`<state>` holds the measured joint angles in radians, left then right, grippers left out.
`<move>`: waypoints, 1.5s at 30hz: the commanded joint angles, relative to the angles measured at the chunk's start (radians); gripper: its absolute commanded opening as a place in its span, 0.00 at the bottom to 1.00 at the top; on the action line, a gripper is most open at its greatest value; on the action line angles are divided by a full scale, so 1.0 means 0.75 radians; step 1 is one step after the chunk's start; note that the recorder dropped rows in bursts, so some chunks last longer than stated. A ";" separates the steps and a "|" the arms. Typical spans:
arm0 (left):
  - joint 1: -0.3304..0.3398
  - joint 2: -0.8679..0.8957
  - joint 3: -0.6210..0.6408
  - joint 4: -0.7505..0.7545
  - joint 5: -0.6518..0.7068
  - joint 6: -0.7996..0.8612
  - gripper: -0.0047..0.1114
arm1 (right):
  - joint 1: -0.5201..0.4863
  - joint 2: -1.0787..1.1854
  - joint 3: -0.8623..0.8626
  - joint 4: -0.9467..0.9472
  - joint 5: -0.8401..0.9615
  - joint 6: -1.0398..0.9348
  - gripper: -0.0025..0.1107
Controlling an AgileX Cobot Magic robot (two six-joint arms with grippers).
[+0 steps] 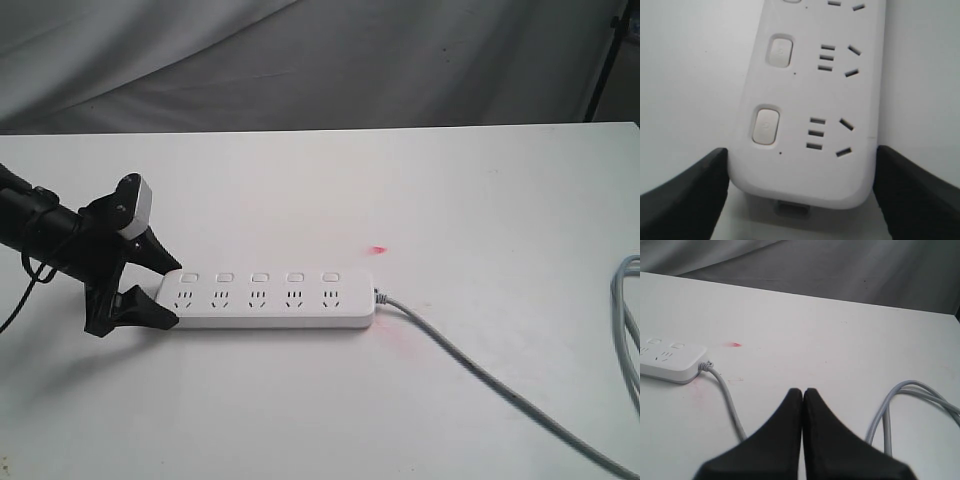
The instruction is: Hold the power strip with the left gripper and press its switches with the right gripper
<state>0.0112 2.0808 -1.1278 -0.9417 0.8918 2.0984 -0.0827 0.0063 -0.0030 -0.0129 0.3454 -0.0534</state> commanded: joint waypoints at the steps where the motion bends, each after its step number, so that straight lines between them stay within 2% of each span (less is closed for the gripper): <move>1: -0.005 0.001 -0.008 -0.025 -0.004 -0.005 0.04 | -0.009 -0.008 0.004 0.006 -0.001 0.006 0.02; 39: -0.005 0.001 -0.008 -0.029 -0.002 -0.005 0.04 | -0.009 -0.008 0.004 0.006 -0.001 0.006 0.02; 41: -0.005 0.001 -0.008 -0.029 0.020 -0.005 0.07 | -0.009 -0.008 0.004 0.006 -0.001 0.006 0.02; 43: -0.005 0.001 -0.008 -0.029 0.048 -0.005 0.14 | -0.009 -0.008 0.004 0.006 -0.001 0.006 0.02; 45: -0.005 0.001 -0.008 -0.029 0.076 -0.005 0.25 | -0.009 -0.008 0.004 0.006 -0.001 0.006 0.02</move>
<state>0.0112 2.0808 -1.1278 -0.9417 0.9005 2.0984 -0.0827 0.0063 -0.0030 -0.0129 0.3454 -0.0534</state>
